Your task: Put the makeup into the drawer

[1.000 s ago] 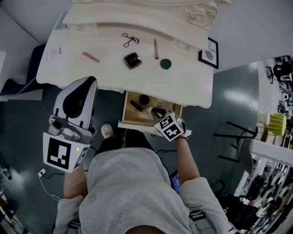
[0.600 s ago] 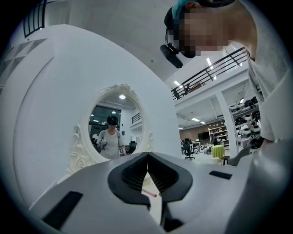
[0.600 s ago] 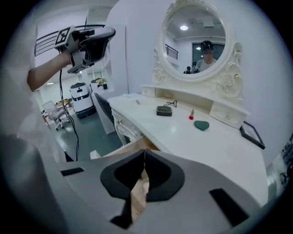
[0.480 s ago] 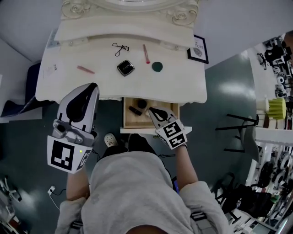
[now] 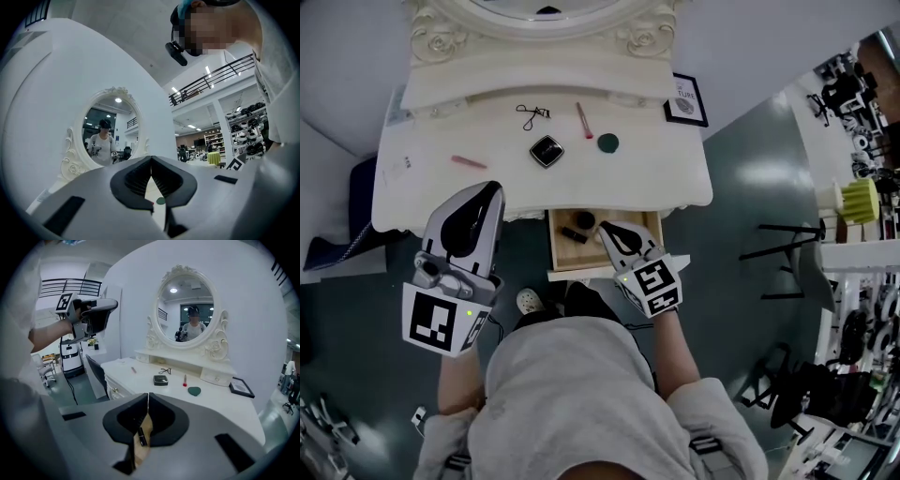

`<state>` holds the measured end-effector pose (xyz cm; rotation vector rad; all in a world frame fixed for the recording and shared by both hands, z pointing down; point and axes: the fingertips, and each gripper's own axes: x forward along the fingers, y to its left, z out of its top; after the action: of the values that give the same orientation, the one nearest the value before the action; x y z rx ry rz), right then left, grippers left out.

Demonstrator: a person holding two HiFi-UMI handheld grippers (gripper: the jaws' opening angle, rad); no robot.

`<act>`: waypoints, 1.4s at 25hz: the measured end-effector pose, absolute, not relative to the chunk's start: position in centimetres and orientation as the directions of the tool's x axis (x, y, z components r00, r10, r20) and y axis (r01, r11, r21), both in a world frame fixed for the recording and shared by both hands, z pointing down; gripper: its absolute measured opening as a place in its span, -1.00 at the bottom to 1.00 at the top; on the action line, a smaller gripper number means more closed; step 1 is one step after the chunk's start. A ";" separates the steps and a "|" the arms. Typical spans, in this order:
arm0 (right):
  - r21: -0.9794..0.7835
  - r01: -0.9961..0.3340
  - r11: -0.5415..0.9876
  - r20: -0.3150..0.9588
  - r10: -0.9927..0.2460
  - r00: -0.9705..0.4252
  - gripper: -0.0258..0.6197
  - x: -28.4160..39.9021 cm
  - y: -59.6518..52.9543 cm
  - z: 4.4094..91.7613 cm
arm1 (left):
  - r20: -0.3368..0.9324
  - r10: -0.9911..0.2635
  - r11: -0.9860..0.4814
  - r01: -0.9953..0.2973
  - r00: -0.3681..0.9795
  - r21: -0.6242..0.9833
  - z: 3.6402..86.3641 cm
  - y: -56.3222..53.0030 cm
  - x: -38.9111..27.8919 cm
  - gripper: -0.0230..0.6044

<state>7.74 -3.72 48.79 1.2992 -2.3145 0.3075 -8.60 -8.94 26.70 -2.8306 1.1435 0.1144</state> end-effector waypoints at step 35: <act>0.059 -0.952 0.301 0.038 -0.953 -0.299 -0.84 7.3 -1.6 32.3 | -0.158 -0.578 -0.799 -0.595 0.800 -0.088 25.0 -5.4 -8.4 -0.88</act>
<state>7.28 -1.62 32.31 1.8187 -2.4797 -0.0389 -8.37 -5.41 24.95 -2.8536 0.9339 0.1861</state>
